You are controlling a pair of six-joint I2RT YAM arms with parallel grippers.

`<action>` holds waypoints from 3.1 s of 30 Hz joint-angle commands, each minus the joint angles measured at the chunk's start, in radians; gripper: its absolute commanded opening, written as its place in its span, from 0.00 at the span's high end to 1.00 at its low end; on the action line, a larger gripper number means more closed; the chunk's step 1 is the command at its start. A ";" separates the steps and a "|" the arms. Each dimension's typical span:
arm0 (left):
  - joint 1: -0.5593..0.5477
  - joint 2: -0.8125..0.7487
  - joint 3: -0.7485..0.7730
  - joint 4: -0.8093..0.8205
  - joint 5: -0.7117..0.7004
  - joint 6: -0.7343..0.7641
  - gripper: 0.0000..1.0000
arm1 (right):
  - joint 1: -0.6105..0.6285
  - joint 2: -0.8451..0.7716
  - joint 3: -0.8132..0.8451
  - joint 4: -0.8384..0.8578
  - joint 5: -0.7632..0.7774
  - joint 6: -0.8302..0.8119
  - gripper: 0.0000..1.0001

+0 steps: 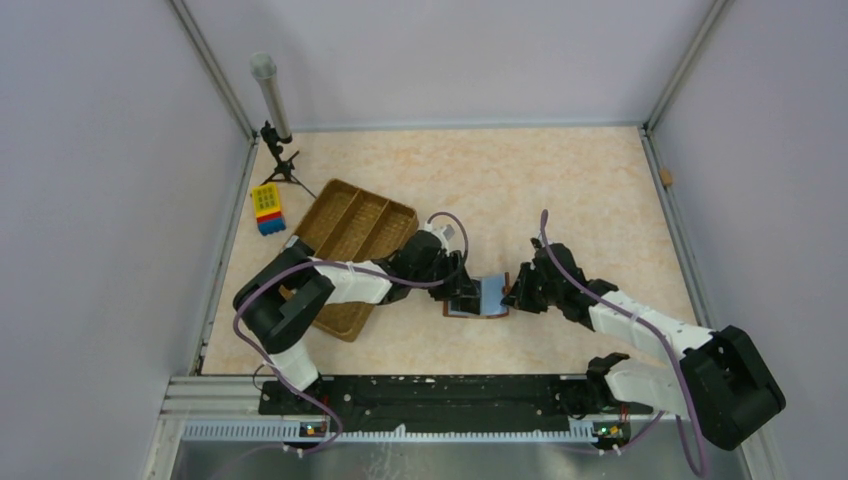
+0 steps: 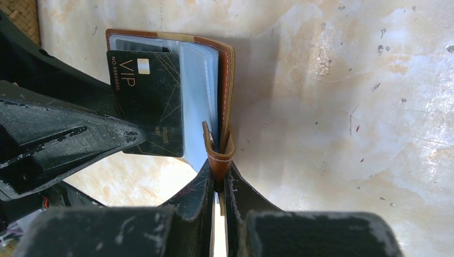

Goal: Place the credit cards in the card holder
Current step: Insert the credit card into the card holder.

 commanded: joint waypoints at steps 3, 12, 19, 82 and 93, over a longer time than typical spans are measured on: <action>0.007 -0.041 -0.073 -0.089 -0.057 -0.010 0.53 | 0.010 -0.023 0.011 -0.016 0.017 -0.010 1.00; 0.009 -0.064 -0.142 0.013 -0.036 -0.071 0.67 | 0.009 -0.018 0.010 -0.014 0.015 -0.010 1.00; 0.013 -0.023 -0.197 0.181 -0.003 -0.144 0.71 | 0.010 -0.017 0.008 -0.018 0.016 -0.011 1.00; 0.076 0.145 -0.257 0.558 0.135 -0.164 1.00 | 0.009 -0.001 0.022 -0.046 0.025 -0.017 1.00; 0.076 0.157 -0.234 0.469 0.153 -0.169 1.00 | 0.009 0.000 0.025 -0.053 0.033 -0.018 1.00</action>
